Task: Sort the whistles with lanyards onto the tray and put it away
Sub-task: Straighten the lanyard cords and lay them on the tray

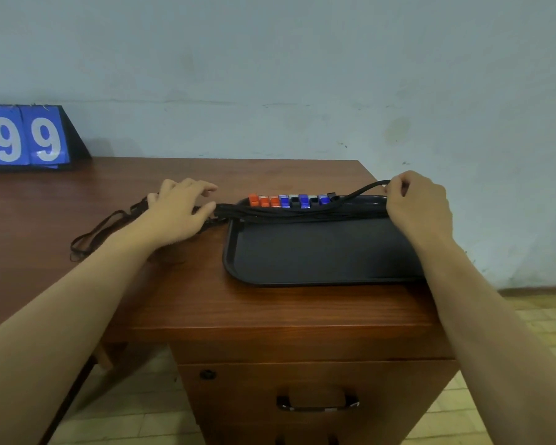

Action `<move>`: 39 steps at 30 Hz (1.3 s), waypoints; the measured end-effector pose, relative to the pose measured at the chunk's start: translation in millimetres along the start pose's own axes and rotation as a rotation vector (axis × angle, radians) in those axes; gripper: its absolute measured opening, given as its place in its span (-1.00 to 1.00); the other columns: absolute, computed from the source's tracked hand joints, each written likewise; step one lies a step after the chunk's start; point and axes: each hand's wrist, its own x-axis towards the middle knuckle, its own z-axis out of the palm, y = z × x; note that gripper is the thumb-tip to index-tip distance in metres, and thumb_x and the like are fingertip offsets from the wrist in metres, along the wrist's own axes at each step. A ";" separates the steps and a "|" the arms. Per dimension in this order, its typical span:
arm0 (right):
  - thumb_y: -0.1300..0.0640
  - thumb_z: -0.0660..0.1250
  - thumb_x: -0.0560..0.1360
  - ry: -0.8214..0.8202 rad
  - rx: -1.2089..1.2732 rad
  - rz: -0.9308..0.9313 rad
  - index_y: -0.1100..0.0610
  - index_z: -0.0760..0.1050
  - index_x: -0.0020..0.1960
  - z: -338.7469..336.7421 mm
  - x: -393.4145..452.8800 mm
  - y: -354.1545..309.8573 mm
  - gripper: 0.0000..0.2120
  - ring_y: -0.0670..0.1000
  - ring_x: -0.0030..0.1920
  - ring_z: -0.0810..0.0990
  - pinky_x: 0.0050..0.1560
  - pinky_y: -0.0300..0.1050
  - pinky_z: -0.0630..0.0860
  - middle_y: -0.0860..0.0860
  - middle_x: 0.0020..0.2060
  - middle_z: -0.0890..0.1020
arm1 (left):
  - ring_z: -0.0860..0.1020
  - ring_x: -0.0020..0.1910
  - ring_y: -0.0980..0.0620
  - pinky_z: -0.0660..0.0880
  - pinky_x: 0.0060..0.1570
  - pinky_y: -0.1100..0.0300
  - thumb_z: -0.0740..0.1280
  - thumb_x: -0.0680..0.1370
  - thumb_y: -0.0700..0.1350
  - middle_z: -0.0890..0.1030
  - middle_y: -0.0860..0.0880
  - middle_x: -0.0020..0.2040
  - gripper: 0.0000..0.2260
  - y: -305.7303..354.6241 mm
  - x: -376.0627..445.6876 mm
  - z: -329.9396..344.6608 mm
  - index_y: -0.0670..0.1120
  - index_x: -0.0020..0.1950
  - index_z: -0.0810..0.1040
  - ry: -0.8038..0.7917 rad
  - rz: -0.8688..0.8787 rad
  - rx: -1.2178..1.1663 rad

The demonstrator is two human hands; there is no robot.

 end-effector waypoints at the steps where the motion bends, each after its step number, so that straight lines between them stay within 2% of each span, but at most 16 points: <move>1: -0.02 0.14 0.65 0.005 0.004 -0.003 0.05 0.54 0.06 0.4 0.4 0.8 -0.76 0.10 -0.15 0.60 -0.11 -0.02 0.57 0.05 -0.10 0.63 | 0.29 0.42 -0.14 0.23 0.32 -0.28 0.16 0.68 0.10 0.53 0.12 0.32 -0.67 0.3 7.0 0.3 0.19 0.45 0.39 -0.060 0.006 0.000; 3: -0.03 0.13 0.66 0.005 0.025 -0.007 0.04 0.54 0.07 0.6 0.6 0.3 -0.75 0.09 -0.15 0.61 -0.10 -0.02 0.58 0.04 -0.08 0.65 | 0.35 0.37 -0.10 0.26 0.30 -0.30 0.15 0.68 0.11 0.58 0.14 0.23 -0.73 -0.5 17.0 2.2 0.24 0.37 0.46 -0.125 0.039 0.016; 7: -0.03 0.10 0.67 0.012 0.044 -0.021 0.04 0.53 0.11 2.8 3.2 2.0 -0.73 0.08 -0.13 0.63 -0.07 0.02 0.61 0.04 -0.02 0.68 | 0.54 0.09 0.02 0.47 0.18 -0.27 0.26 0.64 0.09 0.61 0.13 0.02 -0.90 -8.4 24.5 7.9 0.26 0.08 0.56 -0.058 0.142 -0.054; 9: -0.03 0.09 0.67 0.020 0.038 -0.028 0.04 0.53 0.13 3.6 5.4 3.0 -0.72 0.09 -0.10 0.63 -0.07 -0.01 0.57 0.03 0.00 0.68 | 0.55 -0.04 0.07 0.54 0.10 -0.21 0.30 0.63 0.04 0.59 0.13 -0.05 -0.92 -12.3 26.0 9.5 0.18 0.03 0.58 0.010 0.181 -0.084; 12: -0.06 0.07 0.68 0.040 0.033 -0.026 0.05 0.55 0.16 3.7 7.9 4.3 -0.68 0.09 -0.11 0.62 -0.08 -0.02 0.55 0.04 0.00 0.68 | 0.47 -0.16 0.12 0.52 0.12 -0.13 0.32 0.63 -0.02 0.51 0.17 -0.13 -0.84 -17.9 26.8 8.7 -0.01 0.07 0.68 0.141 0.193 -0.088; 14: -0.06 0.07 0.68 0.053 0.035 -0.019 0.07 0.56 0.16 2.9 8.5 6.1 -0.66 0.09 -0.14 0.61 -0.11 -0.03 0.53 0.05 -0.03 0.67 | 0.49 -0.14 0.06 0.47 0.06 -0.01 0.31 0.64 -0.06 0.54 0.07 -0.11 -0.82 -18.3 25.7 6.9 -0.08 0.09 0.69 0.189 0.197 -0.092; 16: -0.01 0.08 0.69 0.046 0.018 -0.013 0.08 0.57 0.17 2.0 8.6 7.5 -0.68 0.10 -0.15 0.59 -0.13 -0.05 0.49 0.07 -0.04 0.66 | 0.52 -0.07 0.04 0.43 0.04 0.09 0.28 0.66 -0.06 0.61 0.02 -0.05 -0.83 -18.1 23.4 6.0 -0.05 0.10 0.66 0.220 0.160 -0.133; 19: 0.04 0.12 0.68 0.036 -0.019 -0.001 0.08 0.58 0.15 1.1 8.7 9.7 -0.72 0.13 -0.14 0.55 -0.14 -0.06 0.42 0.10 -0.06 0.64 | 0.61 -0.12 0.10 0.47 -0.03 0.16 0.27 0.67 -0.04 0.69 0.05 -0.13 -0.85 -18.6 21.4 6.6 -0.01 0.08 0.63 0.270 0.090 -0.223; 22: 0.06 0.13 0.67 0.043 -0.021 0.021 0.06 0.59 0.15 -0.1 9.3 12.3 -0.73 0.13 -0.11 0.51 -0.13 -0.06 0.40 0.09 -0.04 0.65 | 0.61 -0.15 0.09 0.49 -0.06 0.13 0.28 0.66 -0.01 0.68 0.07 -0.19 -0.85 -17.8 18.9 6.8 0.00 0.06 0.63 0.286 0.075 -0.234; 25: 0.07 0.17 0.65 0.056 0.019 0.063 0.01 0.56 0.19 -3.2 7.6 11.0 -0.77 0.05 -0.07 0.50 -0.08 -0.07 0.41 0.02 -0.01 0.66 | 0.60 -0.11 0.02 0.52 -0.01 0.06 0.32 0.64 0.00 0.68 0.05 -0.13 -0.84 -18.2 16.1 5.6 0.01 0.06 0.67 0.269 0.114 -0.235; 28: 0.05 0.23 0.59 0.068 0.135 0.070 0.00 0.52 0.12 -4.1 5.7 11.8 -0.84 0.05 -0.05 0.63 -0.02 0.00 0.57 0.00 -0.05 0.69 | 0.57 -0.05 0.05 0.50 0.00 0.10 0.35 0.62 -0.01 0.66 0.08 -0.02 -0.84 -16.9 14.7 5.6 0.04 0.11 0.71 0.219 0.182 -0.240; 30: 0.05 0.26 0.54 0.059 0.192 0.064 -0.02 0.54 0.08 -4.6 5.5 12.7 -0.84 0.07 -0.08 0.71 0.06 0.07 0.63 -0.01 -0.07 0.71 | 0.56 -0.07 0.11 0.49 -0.04 0.13 0.36 0.61 -0.02 0.64 0.11 -0.03 -0.84 -14.8 14.1 7.7 0.07 0.13 0.71 0.186 0.229 -0.234; 33: 0.06 0.30 0.54 0.037 0.177 0.057 0.01 0.59 0.18 -5.9 5.5 11.3 -0.77 0.07 0.04 0.69 0.16 -0.04 0.57 0.02 0.05 0.71 | 0.54 -0.12 0.16 0.48 -0.08 0.14 0.36 0.61 -0.01 0.62 0.14 -0.06 -0.84 -12.9 13.4 10.2 0.08 0.13 0.71 0.163 0.245 -0.231; 35: 0.10 0.30 0.58 0.017 0.126 0.054 0.08 0.60 0.24 -5.0 6.6 12.4 -0.74 0.07 0.13 0.65 0.13 -0.12 0.49 0.06 0.12 0.69 | 0.54 -0.13 0.16 0.46 -0.10 0.16 0.36 0.61 0.00 0.61 0.14 -0.07 -0.85 -12.6 13.8 10.4 0.09 0.11 0.70 0.153 0.245 -0.234; 39: 0.14 0.24 0.59 -0.023 0.072 0.077 0.09 0.61 0.23 -1.8 8.7 15.3 -0.73 0.06 0.10 0.64 0.05 -0.11 0.48 0.07 0.09 0.70 | 0.55 -0.10 0.15 0.48 -0.10 0.17 0.37 0.60 0.02 0.64 0.13 -0.04 -0.90 -12.2 14.4 10.9 0.14 0.06 0.67 0.121 0.251 -0.246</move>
